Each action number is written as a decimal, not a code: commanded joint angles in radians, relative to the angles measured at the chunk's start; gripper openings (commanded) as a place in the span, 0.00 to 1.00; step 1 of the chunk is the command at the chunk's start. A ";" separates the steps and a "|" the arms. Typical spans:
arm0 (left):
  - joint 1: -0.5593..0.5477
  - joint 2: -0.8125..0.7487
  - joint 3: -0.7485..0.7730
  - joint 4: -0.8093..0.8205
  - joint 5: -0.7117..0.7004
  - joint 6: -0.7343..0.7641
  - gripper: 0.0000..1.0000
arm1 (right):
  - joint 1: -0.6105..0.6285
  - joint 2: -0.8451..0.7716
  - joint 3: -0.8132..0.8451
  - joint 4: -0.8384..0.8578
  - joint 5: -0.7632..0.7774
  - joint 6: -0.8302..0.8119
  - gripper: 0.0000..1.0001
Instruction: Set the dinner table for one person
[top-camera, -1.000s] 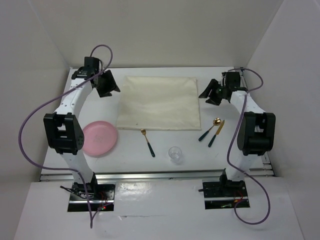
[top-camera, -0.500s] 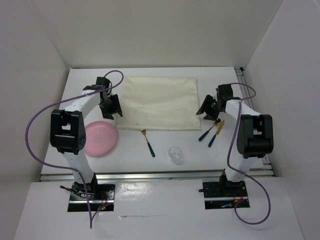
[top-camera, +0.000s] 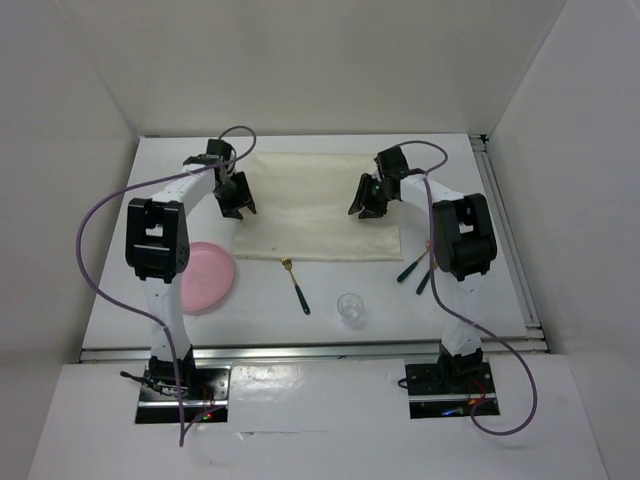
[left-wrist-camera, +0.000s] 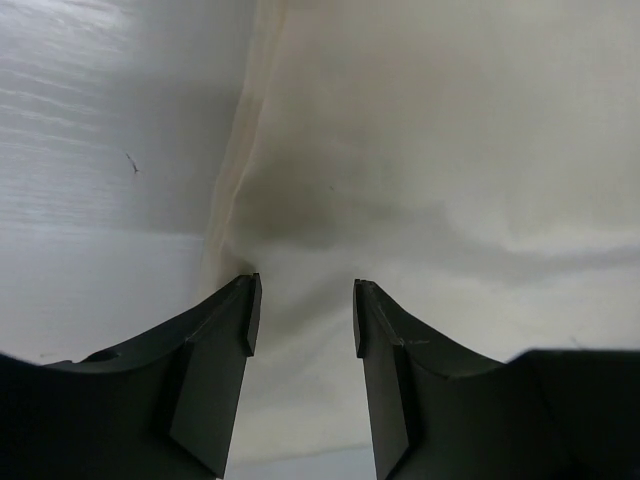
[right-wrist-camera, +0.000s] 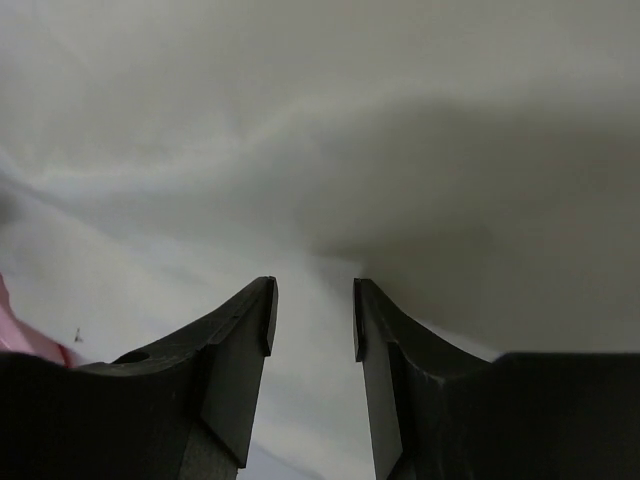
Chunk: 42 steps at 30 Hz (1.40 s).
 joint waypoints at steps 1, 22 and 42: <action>-0.005 0.052 0.024 -0.044 0.002 -0.051 0.58 | -0.012 0.089 0.098 -0.045 -0.008 0.022 0.47; -0.023 -0.164 -0.003 -0.138 -0.158 -0.064 0.81 | 0.007 -0.103 0.086 -0.080 -0.012 0.004 0.68; 0.157 -0.734 -0.664 -0.156 -0.132 -0.190 0.83 | 0.005 -0.275 0.002 -0.023 -0.062 -0.015 0.80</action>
